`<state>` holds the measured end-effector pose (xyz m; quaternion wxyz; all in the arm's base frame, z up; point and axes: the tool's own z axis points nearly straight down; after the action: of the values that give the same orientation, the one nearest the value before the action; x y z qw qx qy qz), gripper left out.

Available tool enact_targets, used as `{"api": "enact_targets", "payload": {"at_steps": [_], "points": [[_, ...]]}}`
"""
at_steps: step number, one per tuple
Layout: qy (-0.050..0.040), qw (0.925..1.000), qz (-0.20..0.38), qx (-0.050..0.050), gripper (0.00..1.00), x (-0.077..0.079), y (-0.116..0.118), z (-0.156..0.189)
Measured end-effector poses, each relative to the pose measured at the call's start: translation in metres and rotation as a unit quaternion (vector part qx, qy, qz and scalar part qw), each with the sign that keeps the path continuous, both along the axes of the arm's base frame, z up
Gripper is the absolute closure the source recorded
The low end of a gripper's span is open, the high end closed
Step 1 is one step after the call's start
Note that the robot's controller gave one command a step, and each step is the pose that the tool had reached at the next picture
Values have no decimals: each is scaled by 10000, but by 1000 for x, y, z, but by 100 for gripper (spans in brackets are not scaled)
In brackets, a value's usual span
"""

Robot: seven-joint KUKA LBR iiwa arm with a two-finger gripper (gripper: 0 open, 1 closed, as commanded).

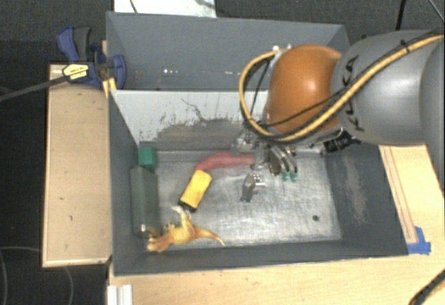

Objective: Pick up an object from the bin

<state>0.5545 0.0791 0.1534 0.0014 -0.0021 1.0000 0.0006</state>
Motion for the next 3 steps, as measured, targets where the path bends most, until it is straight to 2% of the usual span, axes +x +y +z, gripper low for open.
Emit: {"api": "enact_targets", "payload": {"at_steps": [1,2,3], "points": [[-36,9933,1156,-14,0,12,43,-38],[27,9800,1990,1,0,10,74,-47],[-25,9668,2554,-6,0,17,78,-29]]}}
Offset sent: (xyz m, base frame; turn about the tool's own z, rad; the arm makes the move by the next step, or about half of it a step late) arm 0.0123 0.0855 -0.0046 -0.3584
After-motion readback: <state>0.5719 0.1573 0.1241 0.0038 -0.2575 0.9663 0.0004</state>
